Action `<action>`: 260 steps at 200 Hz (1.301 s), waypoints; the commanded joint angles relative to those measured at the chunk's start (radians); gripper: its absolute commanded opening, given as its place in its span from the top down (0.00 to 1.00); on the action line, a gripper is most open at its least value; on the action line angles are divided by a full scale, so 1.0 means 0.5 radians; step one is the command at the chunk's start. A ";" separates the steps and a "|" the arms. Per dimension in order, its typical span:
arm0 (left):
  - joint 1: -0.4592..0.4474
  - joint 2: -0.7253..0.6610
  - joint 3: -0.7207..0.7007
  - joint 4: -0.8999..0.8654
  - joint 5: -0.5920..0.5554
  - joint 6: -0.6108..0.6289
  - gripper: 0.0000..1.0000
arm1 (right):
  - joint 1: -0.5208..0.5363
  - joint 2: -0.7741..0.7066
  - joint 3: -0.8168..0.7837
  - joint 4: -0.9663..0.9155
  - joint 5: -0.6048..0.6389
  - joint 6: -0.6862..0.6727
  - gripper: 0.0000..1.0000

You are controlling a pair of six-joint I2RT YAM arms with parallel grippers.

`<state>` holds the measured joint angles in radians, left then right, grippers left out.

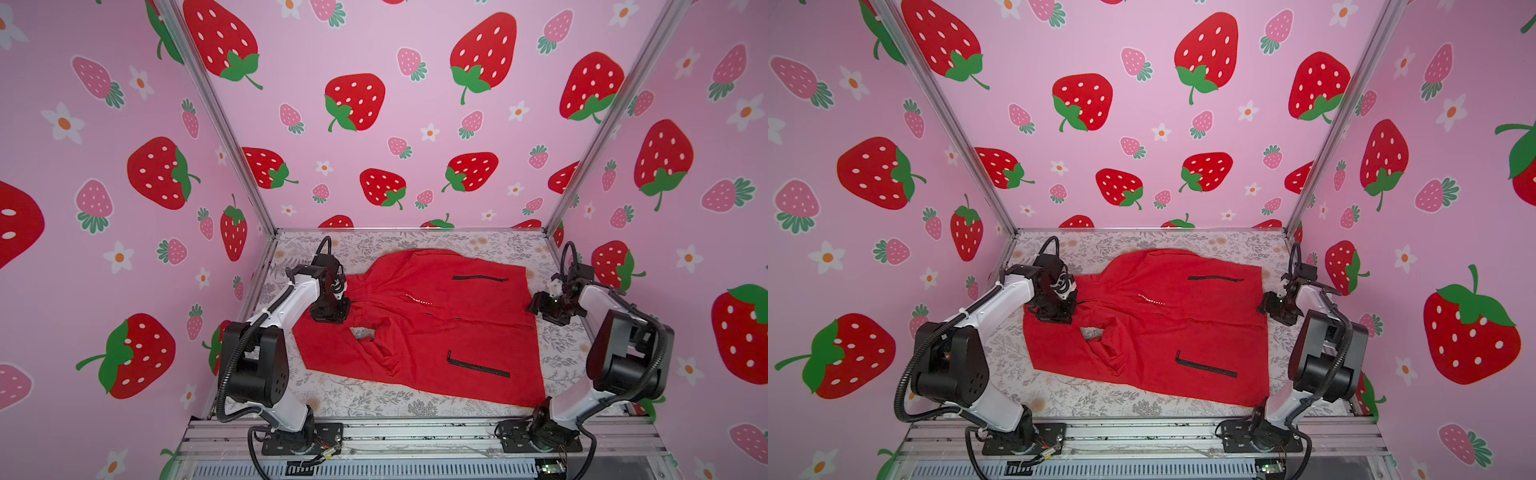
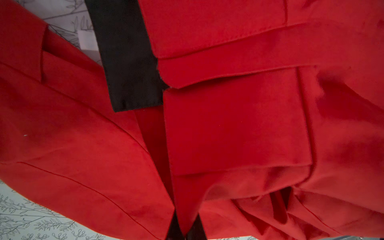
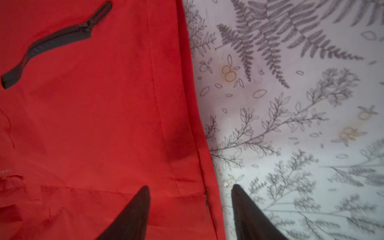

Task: Unzip the jacket
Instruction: Flatten out the jacket at the center of the board.

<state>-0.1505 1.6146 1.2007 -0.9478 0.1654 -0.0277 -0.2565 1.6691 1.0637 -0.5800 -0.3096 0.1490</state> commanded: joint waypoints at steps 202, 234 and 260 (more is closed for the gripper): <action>-0.110 0.103 0.062 -0.191 -0.180 0.095 1.00 | -0.302 0.071 0.321 0.066 0.379 0.188 1.00; -0.230 0.114 0.039 -0.190 -0.128 0.097 1.00 | -0.293 0.113 0.396 0.125 0.303 0.182 1.00; -0.254 0.249 -0.012 -0.218 -0.089 0.085 1.00 | -0.232 0.098 0.411 0.117 0.293 0.144 1.00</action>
<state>-0.2821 1.6855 1.2034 -0.9764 0.1684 0.0048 -0.3794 1.7359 1.2362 -0.5755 -0.2264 0.2260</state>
